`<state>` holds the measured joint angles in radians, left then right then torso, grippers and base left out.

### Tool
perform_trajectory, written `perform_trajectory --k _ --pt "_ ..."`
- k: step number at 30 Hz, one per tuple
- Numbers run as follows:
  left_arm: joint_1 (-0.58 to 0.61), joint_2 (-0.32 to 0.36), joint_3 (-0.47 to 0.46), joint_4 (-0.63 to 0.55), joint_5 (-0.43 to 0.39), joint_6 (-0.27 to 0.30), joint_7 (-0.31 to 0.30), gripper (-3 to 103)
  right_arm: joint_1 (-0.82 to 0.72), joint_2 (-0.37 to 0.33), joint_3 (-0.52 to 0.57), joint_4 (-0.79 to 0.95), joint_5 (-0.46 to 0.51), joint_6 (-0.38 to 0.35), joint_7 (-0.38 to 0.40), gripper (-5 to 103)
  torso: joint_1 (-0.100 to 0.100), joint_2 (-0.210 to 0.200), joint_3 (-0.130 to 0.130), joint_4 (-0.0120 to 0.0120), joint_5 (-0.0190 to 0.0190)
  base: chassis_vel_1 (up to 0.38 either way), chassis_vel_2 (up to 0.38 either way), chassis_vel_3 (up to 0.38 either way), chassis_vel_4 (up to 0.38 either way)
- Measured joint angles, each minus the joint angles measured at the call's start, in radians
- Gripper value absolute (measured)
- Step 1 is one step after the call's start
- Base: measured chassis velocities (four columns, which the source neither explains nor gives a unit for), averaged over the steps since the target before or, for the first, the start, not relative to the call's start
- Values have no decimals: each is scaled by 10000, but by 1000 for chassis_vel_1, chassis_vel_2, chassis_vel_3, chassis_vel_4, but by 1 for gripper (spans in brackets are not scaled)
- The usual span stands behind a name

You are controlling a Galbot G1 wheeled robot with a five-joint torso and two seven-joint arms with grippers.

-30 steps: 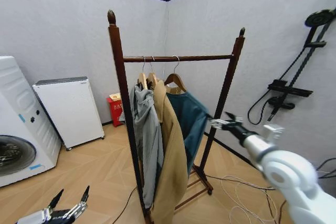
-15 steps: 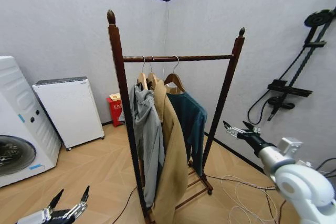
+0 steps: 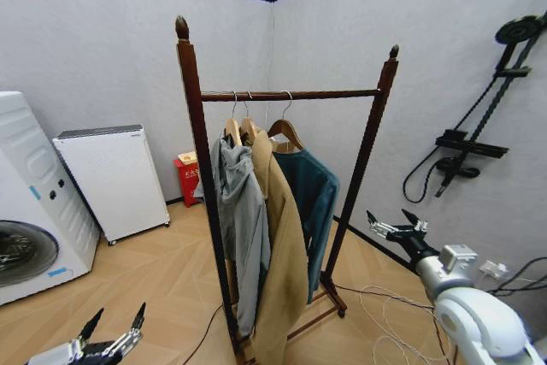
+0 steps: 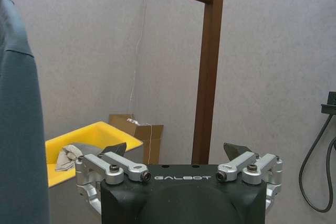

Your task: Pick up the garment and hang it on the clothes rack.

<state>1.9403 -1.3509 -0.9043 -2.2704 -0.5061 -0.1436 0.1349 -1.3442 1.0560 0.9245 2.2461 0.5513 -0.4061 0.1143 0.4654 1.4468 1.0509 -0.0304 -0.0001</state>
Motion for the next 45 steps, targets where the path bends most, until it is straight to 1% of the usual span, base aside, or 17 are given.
perform_trajectory --k 11,21,25,37,38,40,43,45 --pt "0 0 0 0 0 0 0 100 -164 46 58 83 -14 294 -179 100 0 0 0 -1 0 -32 -29 -27 -36" --pt "0 0 0 0 0 0 0 100 -333 41 250 212 6 358 -232 100 0 0 0 0 1 -80 -87 -94 -92" --pt "0 0 0 0 0 0 0 100 -380 85 267 309 19 395 -234 100 0 0 0 -3 0 -120 -118 -123 -137" --pt "0 0 0 0 0 0 0 100 -461 130 267 639 31 394 -256 100 0 0 0 -1 2 -114 -134 -140 -116" --pt "-1 0 0 0 0 0 0 100 -454 124 248 662 32 383 -259 100 1 0 0 -1 -2 -62 -179 -168 -77" --pt "0 0 0 -1 0 0 0 100 -437 120 213 680 33 353 -267 100 0 0 0 -2 4 -66 -175 -184 -64" --pt "0 0 0 0 0 0 0 100 -428 121 180 695 33 337 -269 100 0 0 0 -1 -1 -67 -204 -197 -80" --pt "0 0 0 -1 0 0 3 100 -424 127 118 713 28 317 -270 100 -1 1 0 -3 4 -59 -216 -200 -67"
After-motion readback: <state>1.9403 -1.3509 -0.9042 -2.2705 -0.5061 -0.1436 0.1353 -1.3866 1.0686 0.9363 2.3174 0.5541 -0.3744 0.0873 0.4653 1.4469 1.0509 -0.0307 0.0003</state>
